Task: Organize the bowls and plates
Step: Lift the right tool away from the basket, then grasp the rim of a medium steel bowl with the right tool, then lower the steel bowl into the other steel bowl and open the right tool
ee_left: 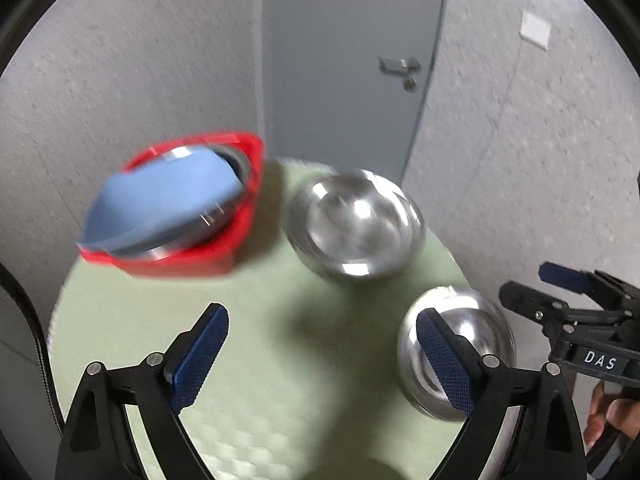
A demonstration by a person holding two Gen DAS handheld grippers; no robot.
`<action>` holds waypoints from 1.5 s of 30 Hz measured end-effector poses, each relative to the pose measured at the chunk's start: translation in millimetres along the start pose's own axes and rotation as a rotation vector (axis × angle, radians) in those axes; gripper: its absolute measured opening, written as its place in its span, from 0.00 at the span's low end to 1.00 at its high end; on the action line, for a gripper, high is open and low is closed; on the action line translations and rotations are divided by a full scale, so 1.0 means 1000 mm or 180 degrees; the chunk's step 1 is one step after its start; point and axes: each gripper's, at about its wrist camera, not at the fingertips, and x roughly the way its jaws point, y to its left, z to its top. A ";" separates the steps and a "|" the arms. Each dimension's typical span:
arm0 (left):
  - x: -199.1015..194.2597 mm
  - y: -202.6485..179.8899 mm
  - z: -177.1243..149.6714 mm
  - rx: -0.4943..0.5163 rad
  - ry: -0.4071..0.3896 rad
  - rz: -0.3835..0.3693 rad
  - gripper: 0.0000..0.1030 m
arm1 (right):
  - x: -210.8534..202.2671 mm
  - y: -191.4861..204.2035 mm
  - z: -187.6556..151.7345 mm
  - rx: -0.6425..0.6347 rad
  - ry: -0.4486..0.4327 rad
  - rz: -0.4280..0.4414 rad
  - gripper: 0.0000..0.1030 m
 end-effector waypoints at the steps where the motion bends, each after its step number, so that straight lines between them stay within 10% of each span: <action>1: 0.005 -0.005 -0.002 0.0003 0.0070 -0.0014 0.90 | 0.003 -0.005 -0.006 0.0017 0.0052 0.0046 0.78; 8: 0.039 -0.032 -0.006 0.0179 0.0438 -0.0007 0.86 | 0.027 -0.024 -0.031 0.0109 0.0332 0.0213 0.78; 16: 0.070 -0.035 -0.002 0.0185 0.0733 -0.0131 0.53 | 0.052 -0.032 -0.050 0.0229 0.0606 0.0329 0.72; 22: 0.091 -0.040 0.003 0.0284 0.0907 -0.0325 0.16 | 0.061 -0.032 -0.054 0.0307 0.0696 0.0460 0.35; 24: 0.093 -0.040 0.005 0.0332 0.0898 -0.0309 0.15 | 0.061 -0.030 -0.054 0.0311 0.0710 0.0508 0.24; 45: 0.065 0.013 0.085 0.0111 0.0171 -0.0315 0.13 | 0.048 0.012 0.052 0.0001 0.0212 0.0519 0.23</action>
